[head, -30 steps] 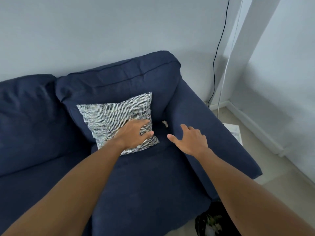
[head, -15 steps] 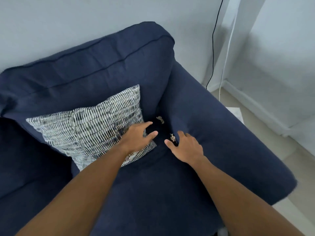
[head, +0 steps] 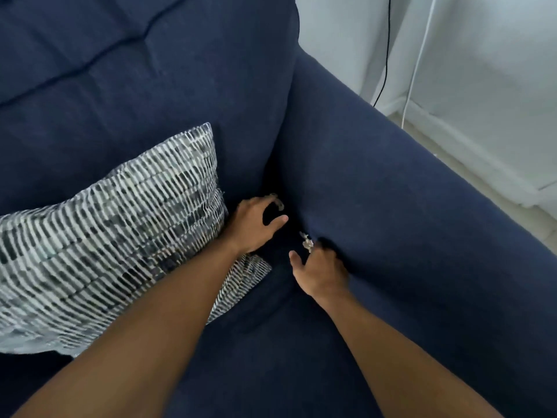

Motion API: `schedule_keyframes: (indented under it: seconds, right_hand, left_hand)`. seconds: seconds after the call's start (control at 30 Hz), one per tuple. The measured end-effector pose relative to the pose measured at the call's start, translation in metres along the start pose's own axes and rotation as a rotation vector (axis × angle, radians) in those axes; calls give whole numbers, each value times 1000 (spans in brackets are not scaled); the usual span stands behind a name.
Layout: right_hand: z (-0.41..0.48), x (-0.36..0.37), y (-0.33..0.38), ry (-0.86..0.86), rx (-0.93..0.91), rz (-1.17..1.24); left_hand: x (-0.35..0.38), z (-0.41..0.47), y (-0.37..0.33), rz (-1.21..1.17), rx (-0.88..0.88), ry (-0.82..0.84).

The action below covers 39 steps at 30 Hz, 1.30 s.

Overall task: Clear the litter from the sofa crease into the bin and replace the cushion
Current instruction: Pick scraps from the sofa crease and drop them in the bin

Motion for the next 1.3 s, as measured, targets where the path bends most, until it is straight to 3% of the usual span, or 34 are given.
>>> schedule_keyframes:
  seconds: [0.17, 0.67, 1.3]
  right_hand:
    - [20, 29, 0, -66, 51, 68]
    - [41, 39, 1, -435, -11, 232]
    - [19, 2, 16, -342, -102, 189]
  left_hand:
    - [38, 28, 25, -15, 5, 40]
    - [78, 73, 48, 46, -58, -103]
    - [38, 35, 27, -44, -77, -165]
Point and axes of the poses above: each hand's wrist, its own z-axis towards the middle knuckle, its own x-axis out of the palm, y = z × x, the point moved 8 cm from there along z, towards the middle knuckle, and after that the axes turned 9 degrees about -y, right-handed, at the moved point
